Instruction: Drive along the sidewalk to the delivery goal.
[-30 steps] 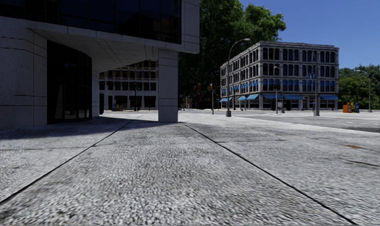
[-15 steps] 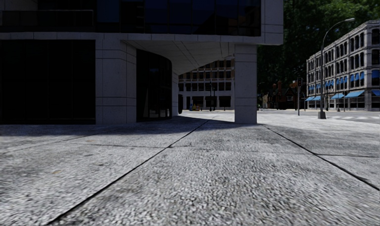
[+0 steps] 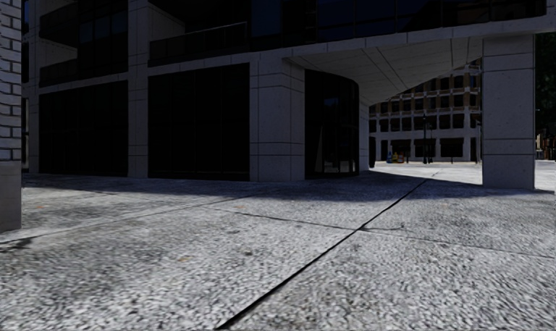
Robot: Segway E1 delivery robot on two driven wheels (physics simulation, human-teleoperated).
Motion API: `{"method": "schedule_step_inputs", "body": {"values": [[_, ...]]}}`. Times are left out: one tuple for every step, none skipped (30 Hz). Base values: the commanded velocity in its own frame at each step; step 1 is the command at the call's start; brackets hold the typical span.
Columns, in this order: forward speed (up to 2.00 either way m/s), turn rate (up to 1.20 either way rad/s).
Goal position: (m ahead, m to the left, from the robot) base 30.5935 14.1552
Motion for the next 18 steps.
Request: {"method": "schedule_step_inputs", "body": {"values": [[1.28,0.74],[1.29,0.63],[1.29,0.37],[1.29,0.22],[1.29,0.18],[1.29,0.18],[1.29,0.18],[1.29,0.19],[1.29,0.21],[1.29,0.21],[1.29,0.25],[1.31,0.27],[1.37,0.28],[1.43,0.28],[1.43,0.28],[1.53,0.17],[1.69,0.02],[1.83,0.00]]}}
